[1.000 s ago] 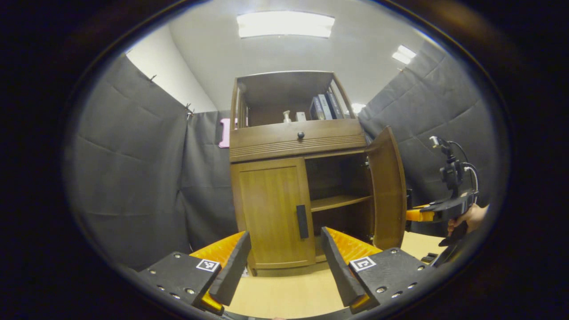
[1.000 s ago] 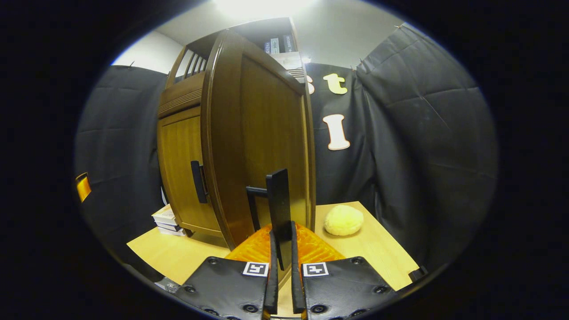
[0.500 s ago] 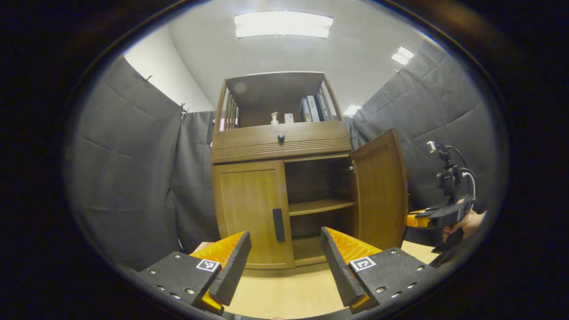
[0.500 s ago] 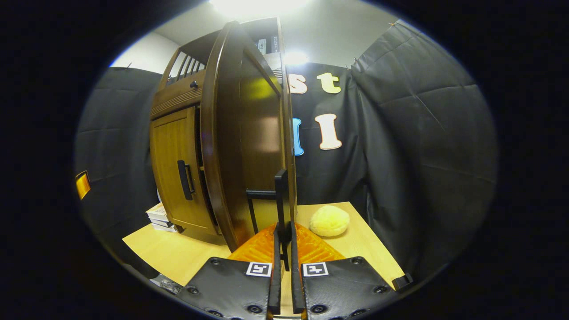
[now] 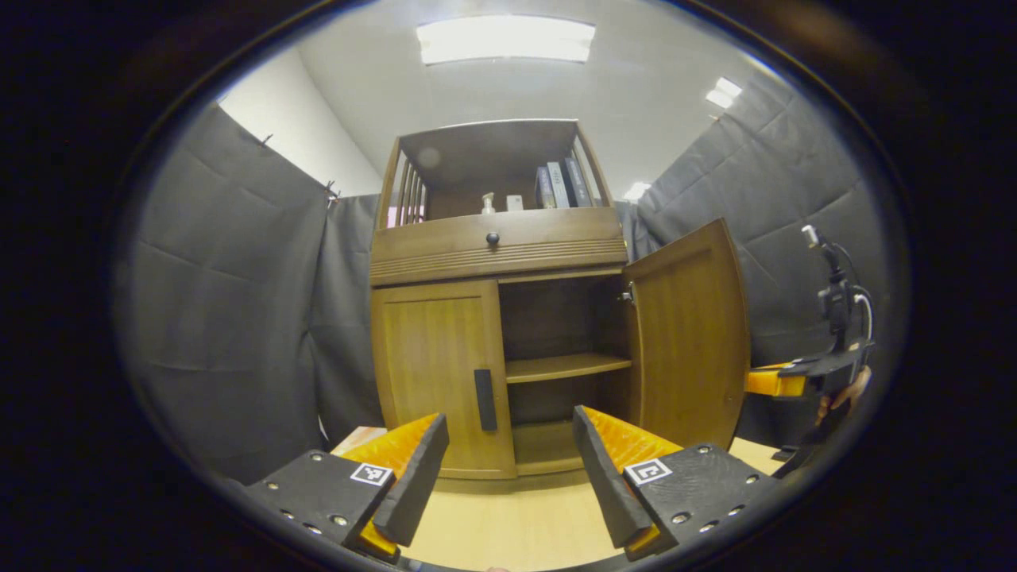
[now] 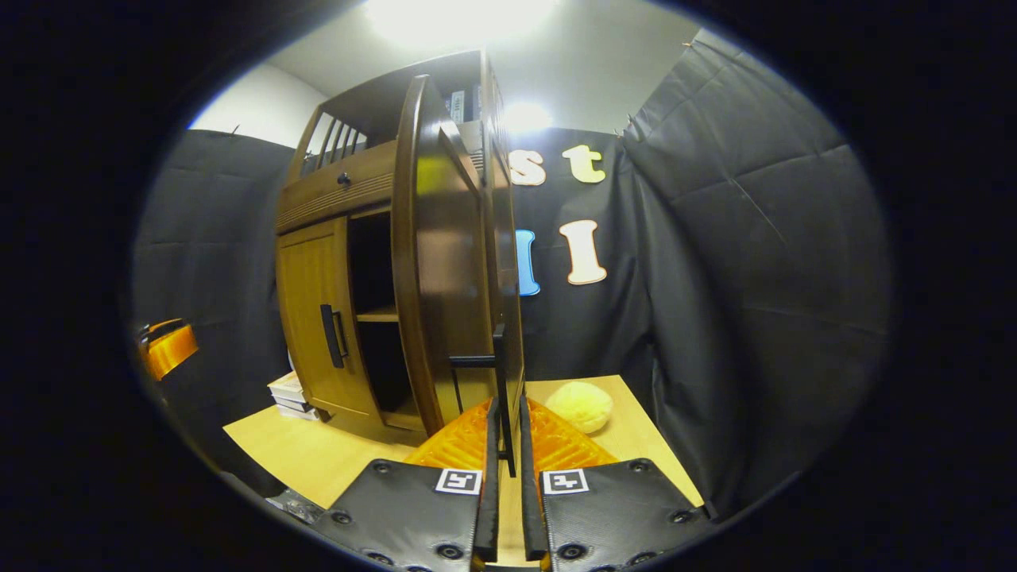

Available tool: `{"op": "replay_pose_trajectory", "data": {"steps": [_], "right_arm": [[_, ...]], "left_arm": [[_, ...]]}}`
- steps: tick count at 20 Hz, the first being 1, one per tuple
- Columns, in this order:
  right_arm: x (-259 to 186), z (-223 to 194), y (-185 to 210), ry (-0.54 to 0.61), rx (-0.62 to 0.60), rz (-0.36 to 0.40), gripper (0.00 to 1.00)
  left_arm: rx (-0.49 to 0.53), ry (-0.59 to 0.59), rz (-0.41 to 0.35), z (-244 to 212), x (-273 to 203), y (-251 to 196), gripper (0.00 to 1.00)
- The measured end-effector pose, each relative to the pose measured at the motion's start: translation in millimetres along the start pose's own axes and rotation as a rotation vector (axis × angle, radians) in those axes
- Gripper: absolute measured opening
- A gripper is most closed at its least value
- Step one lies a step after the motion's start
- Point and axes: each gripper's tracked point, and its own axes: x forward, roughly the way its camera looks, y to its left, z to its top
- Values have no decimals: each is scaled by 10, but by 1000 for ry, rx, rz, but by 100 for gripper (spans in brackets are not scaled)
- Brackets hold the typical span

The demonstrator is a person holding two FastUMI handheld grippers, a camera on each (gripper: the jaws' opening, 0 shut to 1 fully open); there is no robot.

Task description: Open the right door of the double-door shoe cabinet with the right hand, and open the left door with the left hand.

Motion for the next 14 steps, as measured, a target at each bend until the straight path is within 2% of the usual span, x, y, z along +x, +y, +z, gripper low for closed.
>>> {"op": "replay_pose_trajectory", "data": {"steps": [2, 7, 8, 14], "right_arm": [[-187, 64, -20, -22, -16, 12, 17], [-597, 238, -64, -102, -12, -4, 97], [-653, 237, -64, -108, -6, -8, 92], [-736, 266, -67, -120, 7, -67, 92]], "left_arm": [[4, 4, 19, -7, 104, -27, 90], [12, 26, 62, -105, 515, 71, 91], [12, 31, 64, -124, 636, 72, 91], [8, 31, 61, -192, 1294, 151, 91]]}}
